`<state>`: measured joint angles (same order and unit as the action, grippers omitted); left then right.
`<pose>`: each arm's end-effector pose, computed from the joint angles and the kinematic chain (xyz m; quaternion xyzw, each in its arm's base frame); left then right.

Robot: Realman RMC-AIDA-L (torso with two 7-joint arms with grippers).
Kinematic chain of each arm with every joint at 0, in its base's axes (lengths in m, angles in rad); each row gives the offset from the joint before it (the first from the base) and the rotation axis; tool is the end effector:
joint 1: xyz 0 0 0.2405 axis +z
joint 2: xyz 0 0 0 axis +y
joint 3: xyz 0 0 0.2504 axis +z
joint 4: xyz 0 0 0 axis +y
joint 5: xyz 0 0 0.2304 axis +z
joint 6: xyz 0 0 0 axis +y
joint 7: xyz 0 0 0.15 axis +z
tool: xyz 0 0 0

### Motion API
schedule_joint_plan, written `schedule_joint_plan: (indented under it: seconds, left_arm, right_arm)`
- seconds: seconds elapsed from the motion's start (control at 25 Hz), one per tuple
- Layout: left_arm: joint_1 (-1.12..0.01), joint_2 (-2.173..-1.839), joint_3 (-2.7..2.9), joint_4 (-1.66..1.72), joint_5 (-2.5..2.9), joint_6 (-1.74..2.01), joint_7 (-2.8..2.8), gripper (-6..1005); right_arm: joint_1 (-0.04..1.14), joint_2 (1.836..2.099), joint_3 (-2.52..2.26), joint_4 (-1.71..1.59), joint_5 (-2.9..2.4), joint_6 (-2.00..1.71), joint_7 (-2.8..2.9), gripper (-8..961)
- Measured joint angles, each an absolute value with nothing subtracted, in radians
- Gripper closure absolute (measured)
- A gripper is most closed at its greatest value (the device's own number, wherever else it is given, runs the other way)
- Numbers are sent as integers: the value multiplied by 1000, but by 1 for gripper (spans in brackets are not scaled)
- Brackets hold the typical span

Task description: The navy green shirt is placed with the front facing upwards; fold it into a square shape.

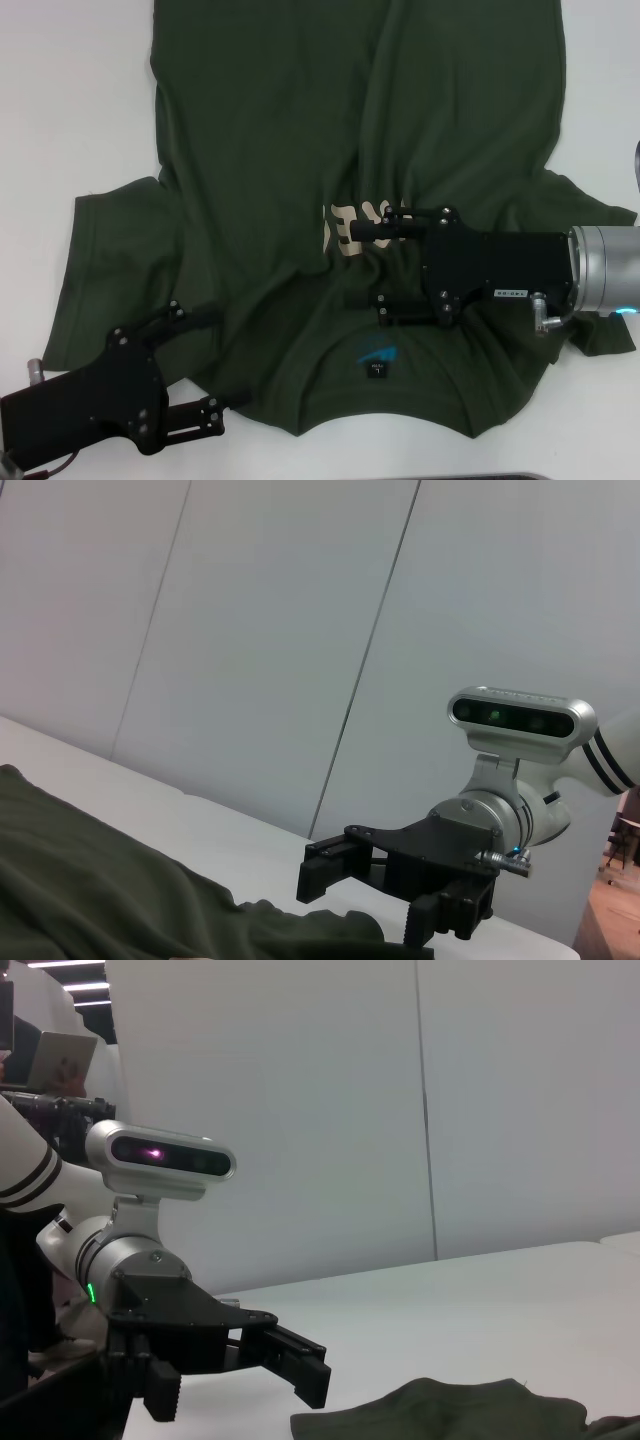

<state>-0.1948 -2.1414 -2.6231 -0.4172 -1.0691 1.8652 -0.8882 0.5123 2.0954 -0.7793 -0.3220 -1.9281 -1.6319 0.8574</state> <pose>-0.3213 0.1812 -0.0454 -0.8984 -0.2080 -0.3714 0.1077 0.2671 0.2811 -0.0711 -0.9480 0.0818 0.3014 0.0609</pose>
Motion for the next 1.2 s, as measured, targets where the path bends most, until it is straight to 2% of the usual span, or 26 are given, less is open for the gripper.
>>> schedule_joint_plan:
  seconds: [0.76, 0.96, 1.08, 1.2]
  left_arm:
    - [-200, -2141, -2623, -421, -1069, 1873, -889, 119]
    - [-228, -2136, -2724, -466, -1125, 1894, -1131, 125]
    - [-276, -2106, -2788, -553, -1138, 1858, -1498, 128]
    - [-318, -2038, -2783, -575, -1097, 1755, -2006, 132]
  right_arm:
    - [503, 2094, -779, -322, -1928, -1640, 858, 217]
    - [503, 2094, -779, -322, -1928, -1643, 864, 218]
    - [503, 2094, -779, -322, -1927, -1651, 867, 219]
    - [503, 2093, -778, -326, -1927, -1656, 884, 220]
